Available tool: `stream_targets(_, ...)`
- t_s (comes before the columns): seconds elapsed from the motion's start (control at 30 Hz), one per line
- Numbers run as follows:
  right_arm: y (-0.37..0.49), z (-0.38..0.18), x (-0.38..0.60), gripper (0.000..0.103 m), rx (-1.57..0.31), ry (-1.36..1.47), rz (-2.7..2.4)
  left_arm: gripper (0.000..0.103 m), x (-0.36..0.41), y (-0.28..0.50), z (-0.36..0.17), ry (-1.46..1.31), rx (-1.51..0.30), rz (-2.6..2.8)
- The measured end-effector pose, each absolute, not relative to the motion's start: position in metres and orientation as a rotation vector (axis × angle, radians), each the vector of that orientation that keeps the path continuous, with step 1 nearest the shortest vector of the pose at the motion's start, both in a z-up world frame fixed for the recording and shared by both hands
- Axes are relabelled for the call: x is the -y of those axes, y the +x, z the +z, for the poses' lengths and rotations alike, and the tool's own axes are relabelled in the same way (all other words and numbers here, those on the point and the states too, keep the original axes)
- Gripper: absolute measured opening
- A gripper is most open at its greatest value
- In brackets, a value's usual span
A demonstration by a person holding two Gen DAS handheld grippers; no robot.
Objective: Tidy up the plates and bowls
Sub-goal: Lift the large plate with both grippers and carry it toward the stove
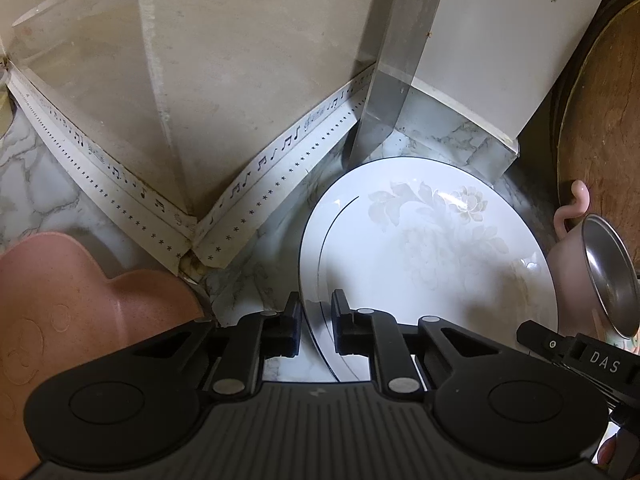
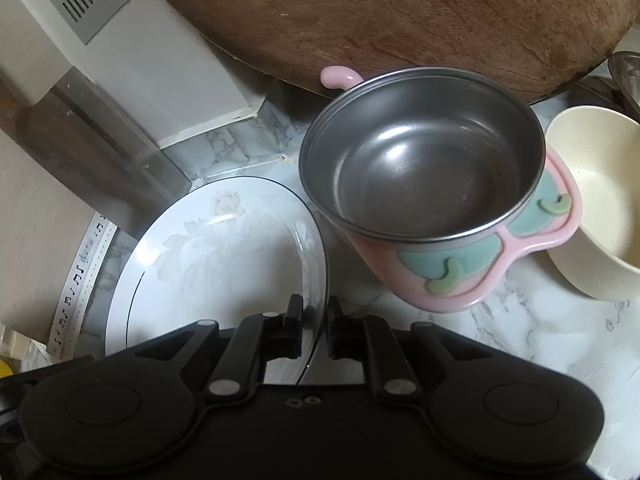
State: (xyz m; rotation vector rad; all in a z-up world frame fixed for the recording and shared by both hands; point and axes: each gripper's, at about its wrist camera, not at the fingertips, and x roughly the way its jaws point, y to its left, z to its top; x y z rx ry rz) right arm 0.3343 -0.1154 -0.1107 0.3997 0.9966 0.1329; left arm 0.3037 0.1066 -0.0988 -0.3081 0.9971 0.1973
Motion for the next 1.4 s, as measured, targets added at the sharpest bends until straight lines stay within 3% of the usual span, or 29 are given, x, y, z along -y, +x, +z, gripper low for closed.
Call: stream_targets(1.4,0.213,-0.063,0.162,0.011,-0.951,0.369,0.158,0.009,-0.069,0.2,-0.054,-0.258,-0.961,0.076)
